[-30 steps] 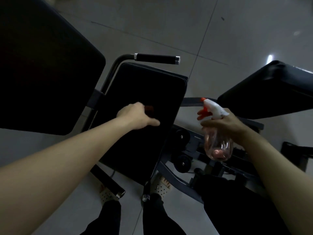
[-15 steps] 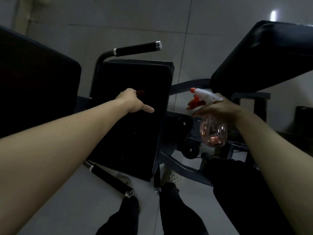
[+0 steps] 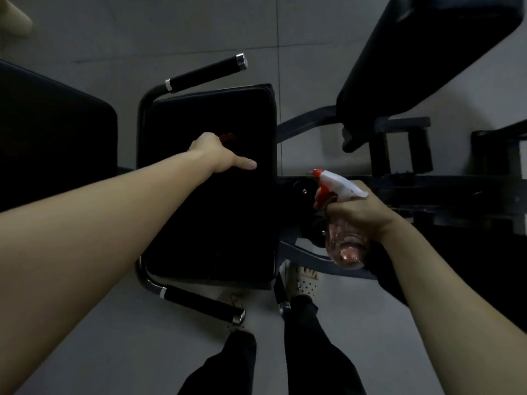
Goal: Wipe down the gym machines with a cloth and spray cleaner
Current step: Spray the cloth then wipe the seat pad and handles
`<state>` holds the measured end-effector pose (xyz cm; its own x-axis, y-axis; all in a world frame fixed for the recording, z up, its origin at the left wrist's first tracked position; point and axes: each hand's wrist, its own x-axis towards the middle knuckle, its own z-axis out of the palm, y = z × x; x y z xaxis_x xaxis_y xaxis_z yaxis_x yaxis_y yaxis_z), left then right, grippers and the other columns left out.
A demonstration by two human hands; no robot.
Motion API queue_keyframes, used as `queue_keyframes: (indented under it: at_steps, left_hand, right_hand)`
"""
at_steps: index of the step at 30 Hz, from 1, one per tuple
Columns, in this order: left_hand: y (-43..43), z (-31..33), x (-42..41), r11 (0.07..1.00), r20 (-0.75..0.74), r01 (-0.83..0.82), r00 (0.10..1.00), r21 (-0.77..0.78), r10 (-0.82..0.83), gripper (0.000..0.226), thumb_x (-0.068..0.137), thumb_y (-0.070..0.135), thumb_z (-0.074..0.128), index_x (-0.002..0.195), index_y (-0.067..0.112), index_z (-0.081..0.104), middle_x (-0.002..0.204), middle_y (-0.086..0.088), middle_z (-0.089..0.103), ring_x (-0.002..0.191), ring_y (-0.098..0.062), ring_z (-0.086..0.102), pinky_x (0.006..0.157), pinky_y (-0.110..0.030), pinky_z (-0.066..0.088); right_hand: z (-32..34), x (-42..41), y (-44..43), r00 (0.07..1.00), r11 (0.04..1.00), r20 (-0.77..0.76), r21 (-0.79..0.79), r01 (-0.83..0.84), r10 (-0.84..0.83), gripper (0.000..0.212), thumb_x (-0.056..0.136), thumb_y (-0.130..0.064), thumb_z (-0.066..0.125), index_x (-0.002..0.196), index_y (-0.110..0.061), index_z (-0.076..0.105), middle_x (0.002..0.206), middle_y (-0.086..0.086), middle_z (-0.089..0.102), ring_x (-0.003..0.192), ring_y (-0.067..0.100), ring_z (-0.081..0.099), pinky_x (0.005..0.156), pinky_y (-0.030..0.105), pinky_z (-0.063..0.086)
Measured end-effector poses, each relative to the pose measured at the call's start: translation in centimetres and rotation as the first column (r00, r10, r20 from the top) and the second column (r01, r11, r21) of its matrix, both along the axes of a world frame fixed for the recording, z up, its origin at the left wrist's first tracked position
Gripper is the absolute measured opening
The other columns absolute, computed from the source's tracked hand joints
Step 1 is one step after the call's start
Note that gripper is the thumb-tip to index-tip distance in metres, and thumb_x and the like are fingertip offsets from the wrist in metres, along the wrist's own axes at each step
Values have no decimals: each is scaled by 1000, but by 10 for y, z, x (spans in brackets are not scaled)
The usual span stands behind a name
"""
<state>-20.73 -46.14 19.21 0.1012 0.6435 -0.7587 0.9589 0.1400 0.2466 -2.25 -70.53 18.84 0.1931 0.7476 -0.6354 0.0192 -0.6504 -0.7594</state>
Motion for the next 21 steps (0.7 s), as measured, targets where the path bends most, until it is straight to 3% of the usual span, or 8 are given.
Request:
queue_keyframes:
  at_steps: [3,6,8,11,14,19,21]
  left_hand:
    - [-9,4,-6,997,47,34,998,62,-37,97,59,58,92,138,15,54,124,-7,63,116,-30,62,95,-45,54]
    - [-37,2,-31,964,198,70,972,258,-124,70,71,62,83,124,23,60,111,3,65,102,-19,64,82,-35,53]
    - [-57,2,-49,932,316,30,936,361,-152,57,81,57,78,122,24,56,112,5,61,102,-17,62,82,-34,52]
    - [-82,4,-80,898,428,-24,884,439,-185,50,87,47,76,123,23,51,119,1,58,109,-18,59,90,-37,53]
    - [-99,4,-110,827,374,79,865,556,-334,44,89,38,74,123,21,51,123,-2,52,108,-16,53,85,-33,48]
    - [-113,-6,-154,728,186,369,809,578,-557,43,91,36,71,124,14,54,132,-7,47,119,-27,48,92,-37,44]
    - [-119,-11,-166,707,165,421,783,569,-599,47,91,40,70,127,14,53,129,-6,55,121,-28,49,96,-40,45]
  right_hand:
    - [-2,-29,-22,999,999,37,-16,-37,38,31,85,8,63,111,-8,68,103,7,72,91,1,69,70,14,54]
    - [-5,-63,-43,996,1000,88,3,8,-8,32,84,7,65,109,-13,69,102,3,73,95,11,69,77,28,58]
    - [-4,-80,-53,990,997,123,18,71,-73,28,81,10,61,99,-10,69,95,9,72,92,22,69,79,39,58]
    - [-4,-110,-74,978,984,110,17,176,-177,24,81,8,63,95,-11,70,92,8,71,87,16,69,72,32,56]
    - [-5,-142,-97,968,973,102,15,229,-230,28,83,3,69,106,-13,71,97,1,71,90,10,67,76,22,52]
    - [-8,-182,-136,945,965,201,5,262,-258,25,84,3,63,93,-19,69,96,1,71,92,15,65,82,28,51]
    - [-12,-197,-150,939,953,166,41,300,-302,36,87,0,65,111,-27,66,102,-3,69,94,12,64,80,20,51]
